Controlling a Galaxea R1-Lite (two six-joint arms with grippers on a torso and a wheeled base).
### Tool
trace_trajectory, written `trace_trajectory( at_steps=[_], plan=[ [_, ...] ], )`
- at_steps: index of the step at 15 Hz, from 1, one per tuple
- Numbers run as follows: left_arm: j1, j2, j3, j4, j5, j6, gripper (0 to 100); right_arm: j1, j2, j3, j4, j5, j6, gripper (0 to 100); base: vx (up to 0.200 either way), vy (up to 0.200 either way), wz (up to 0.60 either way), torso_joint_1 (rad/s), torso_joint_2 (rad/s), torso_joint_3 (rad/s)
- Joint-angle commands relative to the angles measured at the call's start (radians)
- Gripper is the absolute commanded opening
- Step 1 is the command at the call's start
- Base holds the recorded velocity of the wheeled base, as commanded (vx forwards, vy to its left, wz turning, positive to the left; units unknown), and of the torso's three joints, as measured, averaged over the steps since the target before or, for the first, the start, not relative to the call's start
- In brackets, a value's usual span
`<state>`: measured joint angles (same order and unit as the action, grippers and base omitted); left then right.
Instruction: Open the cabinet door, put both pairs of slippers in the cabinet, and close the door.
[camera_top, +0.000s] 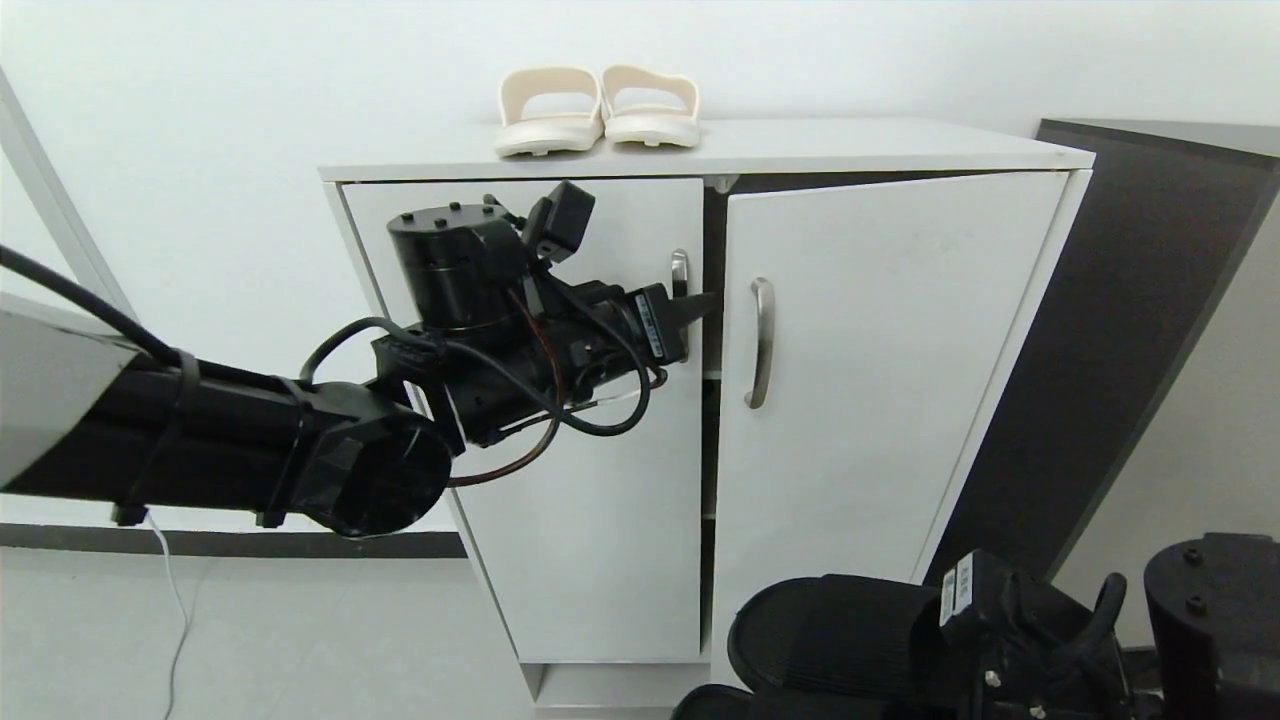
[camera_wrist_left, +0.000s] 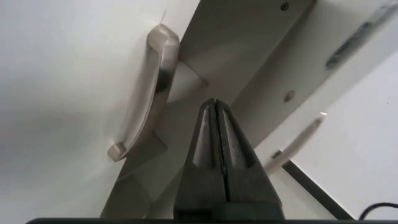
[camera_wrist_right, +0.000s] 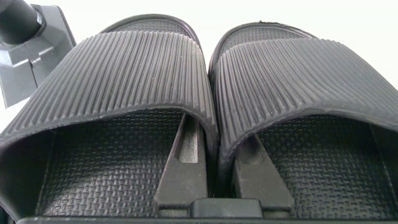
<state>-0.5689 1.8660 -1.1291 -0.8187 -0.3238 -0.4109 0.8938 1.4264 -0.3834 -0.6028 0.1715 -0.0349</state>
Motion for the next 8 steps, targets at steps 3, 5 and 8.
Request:
trace_trajectory(
  at_steps=[3,5,8],
  plan=[
    [-0.011,0.058,-0.044,0.0,-0.001,0.0,0,0.008,0.017,0.005,0.0,0.0,0.0,0,0.0,0.0,0.0,0.0,0.0,0.0],
    [-0.011,0.061,-0.055,0.001,0.0,-0.008,0,0.03,0.016,0.006,0.001,-0.006,0.0,0,0.0,0.0,0.0,0.0,0.0,0.0],
    [-0.012,0.065,-0.061,0.001,0.0,-0.032,0,0.06,0.016,0.017,0.001,-0.007,0.0,0,-0.067,0.0,0.0,0.001,0.0,-0.002]
  ],
)
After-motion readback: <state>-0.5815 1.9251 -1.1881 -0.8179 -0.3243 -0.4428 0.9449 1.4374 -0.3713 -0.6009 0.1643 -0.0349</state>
